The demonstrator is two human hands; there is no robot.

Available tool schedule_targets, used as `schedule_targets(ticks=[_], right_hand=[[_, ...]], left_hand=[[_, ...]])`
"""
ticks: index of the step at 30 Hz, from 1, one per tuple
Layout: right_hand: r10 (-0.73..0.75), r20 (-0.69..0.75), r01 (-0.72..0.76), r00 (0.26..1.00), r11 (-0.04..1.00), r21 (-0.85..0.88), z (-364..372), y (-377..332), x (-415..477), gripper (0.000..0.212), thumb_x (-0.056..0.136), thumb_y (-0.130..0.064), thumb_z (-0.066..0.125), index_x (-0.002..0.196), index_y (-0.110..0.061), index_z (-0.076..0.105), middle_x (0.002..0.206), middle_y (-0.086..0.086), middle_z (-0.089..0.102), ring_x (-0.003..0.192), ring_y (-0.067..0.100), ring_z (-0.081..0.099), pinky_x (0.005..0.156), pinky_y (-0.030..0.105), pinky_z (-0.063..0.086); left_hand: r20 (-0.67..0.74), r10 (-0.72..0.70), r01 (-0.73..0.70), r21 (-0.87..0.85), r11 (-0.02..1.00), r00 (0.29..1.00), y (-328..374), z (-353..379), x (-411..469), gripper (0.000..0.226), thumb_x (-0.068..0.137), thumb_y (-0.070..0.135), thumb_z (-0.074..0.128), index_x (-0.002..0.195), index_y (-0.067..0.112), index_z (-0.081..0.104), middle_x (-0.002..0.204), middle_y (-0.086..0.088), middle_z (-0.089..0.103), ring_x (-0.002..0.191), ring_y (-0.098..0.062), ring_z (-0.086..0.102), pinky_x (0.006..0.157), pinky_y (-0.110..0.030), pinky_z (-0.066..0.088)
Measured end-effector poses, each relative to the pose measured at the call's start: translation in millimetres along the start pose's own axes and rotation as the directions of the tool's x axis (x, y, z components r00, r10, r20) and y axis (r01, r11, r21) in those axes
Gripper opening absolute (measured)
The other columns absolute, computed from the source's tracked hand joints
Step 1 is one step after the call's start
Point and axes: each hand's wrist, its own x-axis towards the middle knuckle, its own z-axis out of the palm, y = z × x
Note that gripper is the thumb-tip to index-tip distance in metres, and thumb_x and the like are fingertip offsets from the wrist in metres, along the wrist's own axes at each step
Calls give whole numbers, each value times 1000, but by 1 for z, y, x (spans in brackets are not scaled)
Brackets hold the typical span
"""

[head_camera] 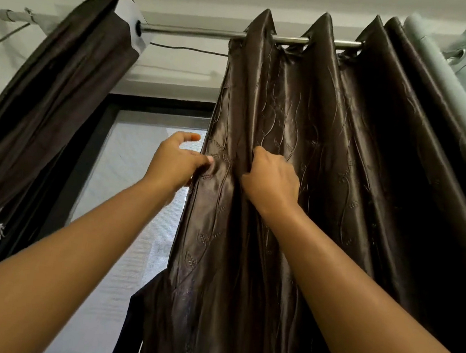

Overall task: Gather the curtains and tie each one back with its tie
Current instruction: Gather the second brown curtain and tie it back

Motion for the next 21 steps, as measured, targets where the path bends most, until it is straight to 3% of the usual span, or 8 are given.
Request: schedule_targets(ticks=[3,5,7,11,16,19,21], right_hand=[[-62,4,62,998,998,17,1,-1,-2,5,89,-10,48,89,-14,48,95,6,60,77,25,49,60,33,33],[-97,9,97,995,992,75,0,-5,-4,7,89,-14,48,84,-17,45,93,6,60,75,24,46,61,32,31],[-154,12,152,988,982,112,2,-11,-6,3,89,-16,49,87,-15,49,94,9,61,81,28,53,62,31,31],[-195,42,193,980,980,35,14,-23,-12,18,90,-16,48,105,-13,58,97,11,64,86,32,60,61,30,33],[-224,85,227,971,973,-28,25,-8,-26,23,91,-16,45,110,-15,57,101,9,66,90,34,62,60,32,34],[-272,154,277,950,961,-9,23,1,-33,29,90,-16,45,117,-14,53,102,10,65,91,34,60,60,32,33],[-329,206,329,921,944,38,19,7,-36,33,89,-18,45,122,-15,52,102,10,65,91,34,59,61,32,33]], left_hand=[[29,-14,11,102,995,999,2,6,10,44,85,2,67,126,14,59,98,-14,72,85,-24,71,78,-39,60],[71,11,-27,226,974,997,-1,12,7,33,84,2,67,117,8,67,98,-15,73,90,-28,71,85,-44,58],[122,3,-34,259,965,993,-3,19,0,21,85,2,64,104,7,73,93,-15,73,88,-30,70,80,-44,59],[114,-52,36,135,990,992,-2,22,-2,26,87,-5,54,96,9,74,93,-14,73,83,-27,70,61,-33,58],[97,-107,106,14,994,990,-1,21,-4,11,91,10,61,92,5,71,89,-12,73,73,-21,71,48,-24,52],[132,-68,62,47,997,989,-2,28,-7,21,86,27,72,87,6,74,88,-8,74,80,-21,72,57,-29,58],[111,-48,35,115,993,993,-3,33,-9,21,82,25,77,89,5,73,91,-10,73,85,-23,70,68,-38,60]])
